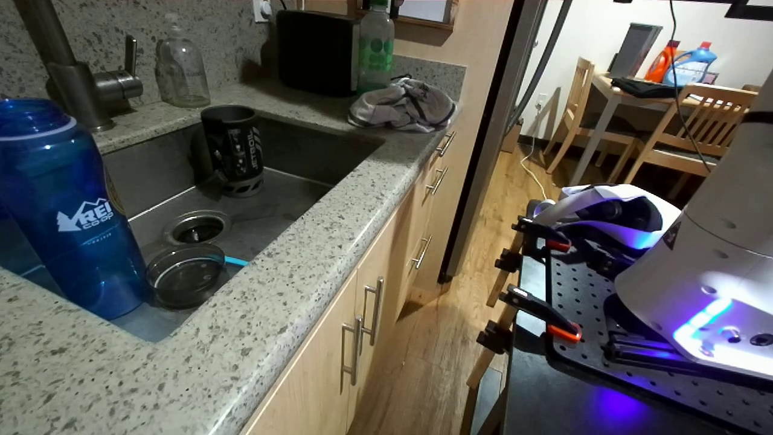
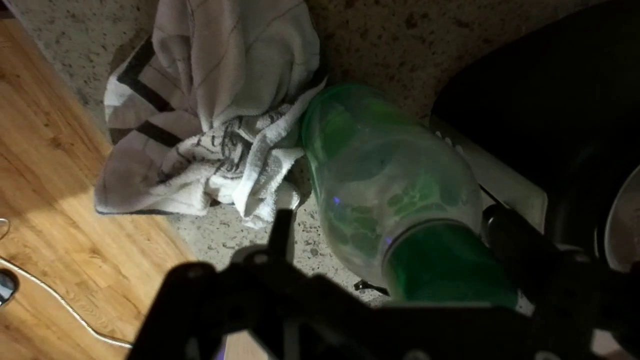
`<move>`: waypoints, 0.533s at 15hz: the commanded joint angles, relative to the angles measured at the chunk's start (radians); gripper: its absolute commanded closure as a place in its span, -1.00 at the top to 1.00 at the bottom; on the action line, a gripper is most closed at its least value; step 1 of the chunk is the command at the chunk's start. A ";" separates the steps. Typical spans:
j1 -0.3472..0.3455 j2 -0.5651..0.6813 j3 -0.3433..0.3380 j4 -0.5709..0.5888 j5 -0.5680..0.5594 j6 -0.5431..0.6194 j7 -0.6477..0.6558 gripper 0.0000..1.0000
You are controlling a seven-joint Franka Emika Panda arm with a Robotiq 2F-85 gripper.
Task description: Put the blue bottle, the black mug, and the green bottle in the sink
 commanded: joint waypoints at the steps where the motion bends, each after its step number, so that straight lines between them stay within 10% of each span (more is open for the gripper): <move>1: -0.016 -0.030 0.012 -0.043 0.030 0.034 0.009 0.47; 8: -0.019 -0.041 0.011 -0.048 0.033 0.061 0.007 -0.41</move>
